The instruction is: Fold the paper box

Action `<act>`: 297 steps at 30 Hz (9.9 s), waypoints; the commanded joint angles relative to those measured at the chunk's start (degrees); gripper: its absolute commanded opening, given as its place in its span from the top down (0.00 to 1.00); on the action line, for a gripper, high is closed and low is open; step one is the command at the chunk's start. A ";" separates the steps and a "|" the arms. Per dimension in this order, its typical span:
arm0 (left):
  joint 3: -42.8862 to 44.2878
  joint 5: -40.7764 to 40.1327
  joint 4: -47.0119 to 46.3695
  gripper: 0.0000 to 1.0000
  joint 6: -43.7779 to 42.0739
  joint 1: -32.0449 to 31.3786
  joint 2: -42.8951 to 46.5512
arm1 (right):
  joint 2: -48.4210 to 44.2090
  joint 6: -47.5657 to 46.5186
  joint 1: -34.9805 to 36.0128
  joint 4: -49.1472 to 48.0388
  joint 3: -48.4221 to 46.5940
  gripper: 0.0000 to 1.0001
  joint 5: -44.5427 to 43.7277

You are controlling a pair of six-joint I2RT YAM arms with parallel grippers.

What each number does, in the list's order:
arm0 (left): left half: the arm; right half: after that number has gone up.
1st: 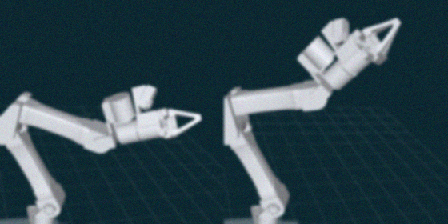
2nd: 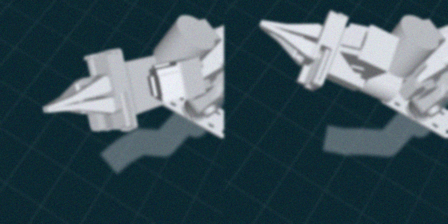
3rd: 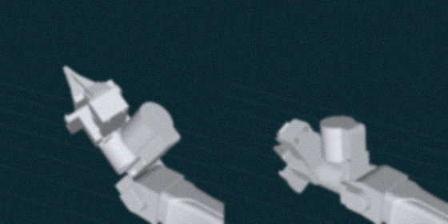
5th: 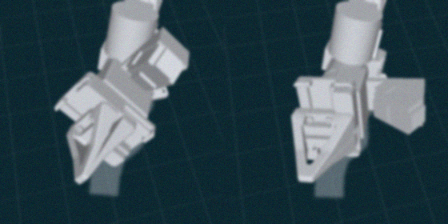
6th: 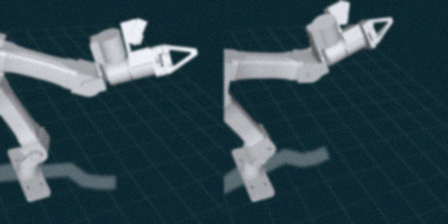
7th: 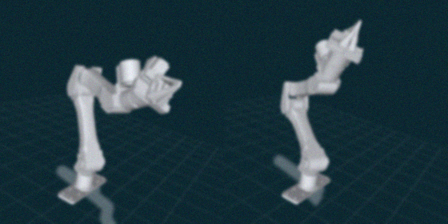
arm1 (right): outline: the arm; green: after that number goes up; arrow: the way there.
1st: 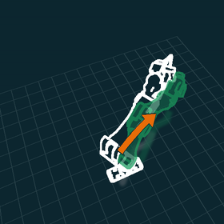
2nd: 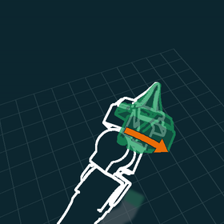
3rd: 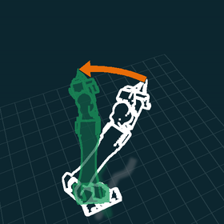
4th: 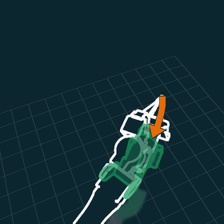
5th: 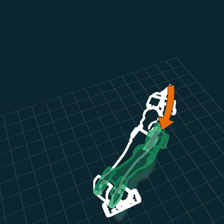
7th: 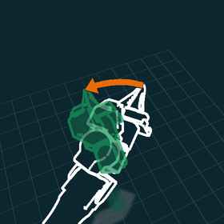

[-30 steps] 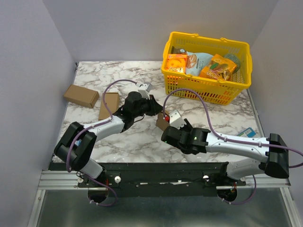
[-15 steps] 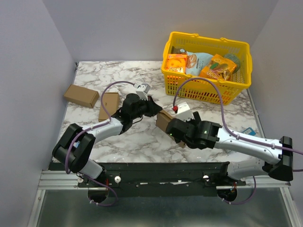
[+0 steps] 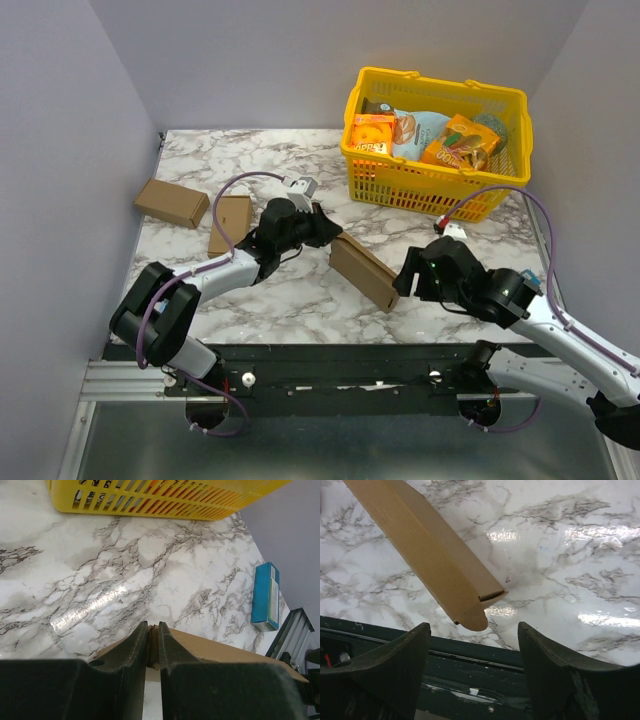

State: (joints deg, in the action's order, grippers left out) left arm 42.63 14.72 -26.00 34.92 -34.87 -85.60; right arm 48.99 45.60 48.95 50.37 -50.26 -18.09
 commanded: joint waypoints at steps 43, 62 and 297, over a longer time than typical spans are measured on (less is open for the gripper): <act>0.17 -2.15 13.08 0.79 -4.07 -2.48 -0.88 | -3.46 5.20 -2.54 -7.57 6.67 0.44 1.91; -0.18 -1.19 12.20 0.79 -6.52 -3.44 -0.79 | -4.08 5.28 -2.54 -8.09 5.26 0.74 2.35; -11.25 -39.24 6.05 0.87 -26.04 -31.13 0.08 | 27.10 12.10 27.68 19.38 -9.23 0.03 -42.19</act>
State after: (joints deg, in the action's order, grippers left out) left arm 35.46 -30.96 -34.59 6.24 -65.14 -83.02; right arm 69.93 37.82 73.36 51.70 -54.41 -46.76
